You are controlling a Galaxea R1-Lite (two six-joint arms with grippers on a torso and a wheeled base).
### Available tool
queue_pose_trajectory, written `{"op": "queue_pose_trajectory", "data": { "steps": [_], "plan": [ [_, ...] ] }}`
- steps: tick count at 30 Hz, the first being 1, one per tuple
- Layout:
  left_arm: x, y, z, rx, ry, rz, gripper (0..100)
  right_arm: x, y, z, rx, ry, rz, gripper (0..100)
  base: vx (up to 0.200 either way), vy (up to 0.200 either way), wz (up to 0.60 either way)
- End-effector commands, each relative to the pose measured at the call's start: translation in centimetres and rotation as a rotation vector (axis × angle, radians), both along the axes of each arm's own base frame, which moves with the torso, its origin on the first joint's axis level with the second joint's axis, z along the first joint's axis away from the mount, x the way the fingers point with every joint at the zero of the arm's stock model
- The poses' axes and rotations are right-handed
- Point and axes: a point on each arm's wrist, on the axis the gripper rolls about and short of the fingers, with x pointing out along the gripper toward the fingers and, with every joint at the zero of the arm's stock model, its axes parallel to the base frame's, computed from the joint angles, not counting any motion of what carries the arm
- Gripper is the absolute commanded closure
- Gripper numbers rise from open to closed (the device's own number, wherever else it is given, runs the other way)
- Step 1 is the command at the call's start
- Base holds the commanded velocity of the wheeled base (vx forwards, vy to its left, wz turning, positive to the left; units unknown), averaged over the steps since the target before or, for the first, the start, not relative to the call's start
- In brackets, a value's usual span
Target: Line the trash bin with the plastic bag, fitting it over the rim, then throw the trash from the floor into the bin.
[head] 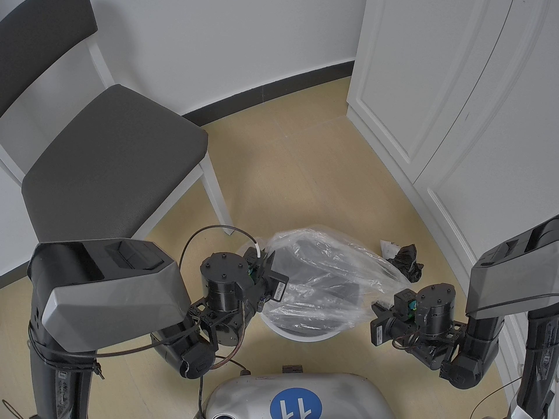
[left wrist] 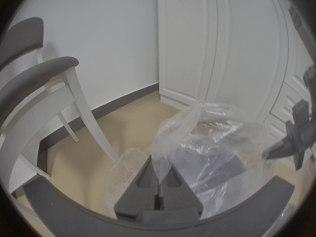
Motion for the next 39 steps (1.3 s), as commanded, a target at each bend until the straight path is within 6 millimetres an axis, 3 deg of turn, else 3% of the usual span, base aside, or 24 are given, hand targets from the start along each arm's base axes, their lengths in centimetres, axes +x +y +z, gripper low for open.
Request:
{"op": "queue_pose_trajectory", "data": {
  "steps": [1,9,20,25,31,39],
  "plan": [
    [1.0,-0.7,1.1,-0.083,-0.043,0.009,100,1.4,1.2,0.4,0.081,-0.056,-0.033,100,0.0,0.0,0.0],
    [1.7,-1.2,1.8,-0.134,-0.076,0.009,100,2.5,3.0,0.9,0.203,-0.091,-0.045,100,0.0,0.0,0.0],
    [1.2,-0.9,0.1,-0.09,-0.037,0.007,100,2.6,3.0,-1.2,0.169,-0.038,-0.058,100,0.0,0.0,0.0],
    [0.3,-0.2,-0.6,-0.036,0.005,0.004,100,1.6,2.3,-0.6,0.148,-0.025,-0.047,100,0.0,0.0,0.0],
    [-2.6,1.7,1.4,0.073,0.06,-0.013,100,-1.1,0.5,2.1,0.086,-0.043,0.017,100,0.0,0.0,0.0],
    [-5.1,4.2,4.0,0.187,0.2,-0.009,100,-3.2,-2.3,2.1,-0.047,0.005,0.069,100,0.0,0.0,0.0]
  ]
}}
